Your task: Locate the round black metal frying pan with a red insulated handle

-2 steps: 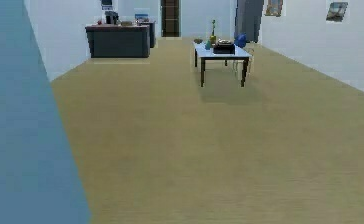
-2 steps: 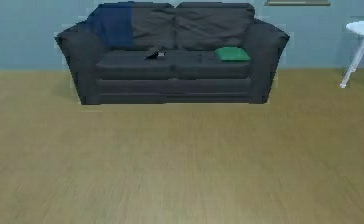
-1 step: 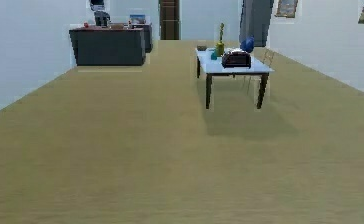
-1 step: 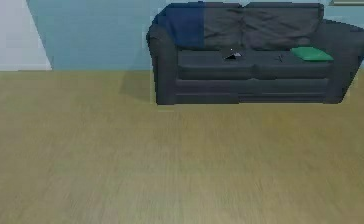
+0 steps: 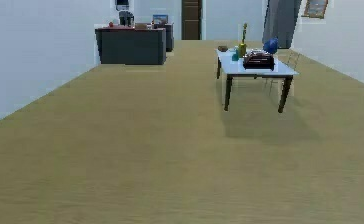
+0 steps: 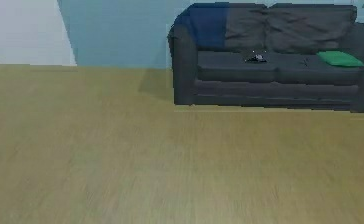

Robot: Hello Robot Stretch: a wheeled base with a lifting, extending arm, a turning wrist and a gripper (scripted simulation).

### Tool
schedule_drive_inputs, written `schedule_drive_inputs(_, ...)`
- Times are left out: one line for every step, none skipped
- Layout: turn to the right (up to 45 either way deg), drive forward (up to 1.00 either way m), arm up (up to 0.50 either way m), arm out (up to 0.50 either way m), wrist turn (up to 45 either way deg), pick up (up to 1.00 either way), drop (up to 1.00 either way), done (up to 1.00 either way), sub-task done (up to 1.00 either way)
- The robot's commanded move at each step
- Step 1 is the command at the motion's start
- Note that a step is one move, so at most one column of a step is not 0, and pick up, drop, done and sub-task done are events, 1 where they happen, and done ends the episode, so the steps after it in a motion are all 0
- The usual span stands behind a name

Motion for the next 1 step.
schedule_drive_inputs(0.0,0.35,0.0,0.0,0.0,0.0,0.0,0.0,0.0)
